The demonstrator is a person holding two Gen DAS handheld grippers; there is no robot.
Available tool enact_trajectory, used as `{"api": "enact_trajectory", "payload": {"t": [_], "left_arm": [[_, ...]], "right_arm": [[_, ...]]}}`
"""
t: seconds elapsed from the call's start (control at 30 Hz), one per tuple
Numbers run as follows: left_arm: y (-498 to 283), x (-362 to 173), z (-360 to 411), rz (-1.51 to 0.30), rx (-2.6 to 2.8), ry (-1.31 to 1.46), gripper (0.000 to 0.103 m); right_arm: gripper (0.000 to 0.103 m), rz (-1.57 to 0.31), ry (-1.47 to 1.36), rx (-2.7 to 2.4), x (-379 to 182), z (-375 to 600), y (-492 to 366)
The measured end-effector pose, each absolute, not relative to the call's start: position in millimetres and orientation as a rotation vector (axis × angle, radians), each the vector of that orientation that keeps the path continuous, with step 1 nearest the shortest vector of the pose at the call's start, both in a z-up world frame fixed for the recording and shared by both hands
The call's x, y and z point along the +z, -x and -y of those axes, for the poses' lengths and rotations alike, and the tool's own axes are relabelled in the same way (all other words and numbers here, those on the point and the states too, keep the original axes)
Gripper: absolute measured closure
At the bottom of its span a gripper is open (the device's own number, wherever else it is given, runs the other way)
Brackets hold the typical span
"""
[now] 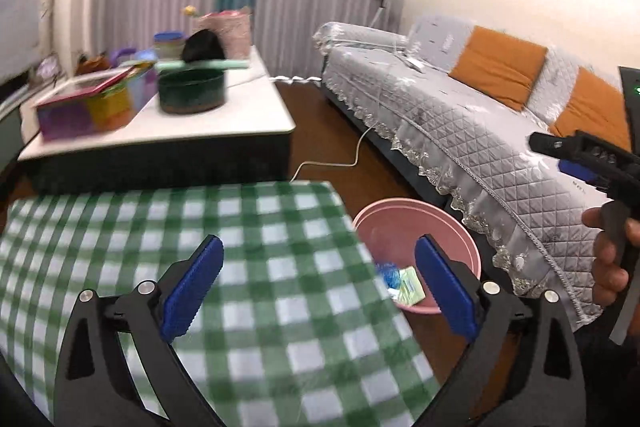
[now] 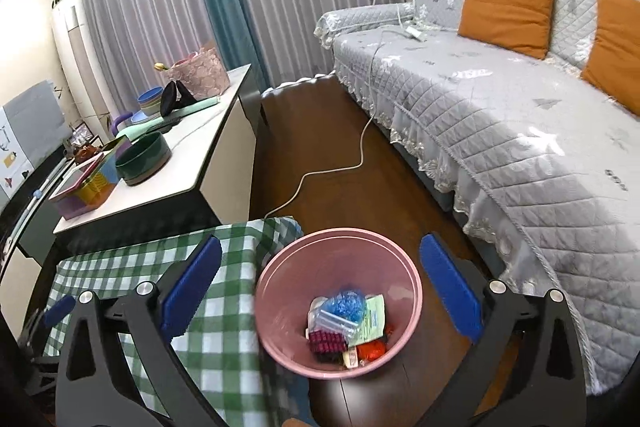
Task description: Collect trash
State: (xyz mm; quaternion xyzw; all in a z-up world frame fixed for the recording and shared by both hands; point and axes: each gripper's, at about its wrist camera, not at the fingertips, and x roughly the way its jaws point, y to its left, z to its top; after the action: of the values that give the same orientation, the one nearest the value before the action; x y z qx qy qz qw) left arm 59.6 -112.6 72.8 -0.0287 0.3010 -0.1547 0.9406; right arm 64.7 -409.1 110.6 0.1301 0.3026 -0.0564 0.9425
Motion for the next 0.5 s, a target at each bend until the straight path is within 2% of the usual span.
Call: {"api": "enact_trajectory", "payload": {"t": [0.23, 0.5], "left_arm": [[-9, 70, 63, -0.605, -0.186, -0.006, 0.008], [22, 62, 36, -0.608, -0.098, 0.011, 0.008]], "right_arm": [[0.005, -0.589, -0.214, -0.121, 121, 354, -1], [0.005, -0.584, -0.103, -0.121, 94, 295, 41]]}}
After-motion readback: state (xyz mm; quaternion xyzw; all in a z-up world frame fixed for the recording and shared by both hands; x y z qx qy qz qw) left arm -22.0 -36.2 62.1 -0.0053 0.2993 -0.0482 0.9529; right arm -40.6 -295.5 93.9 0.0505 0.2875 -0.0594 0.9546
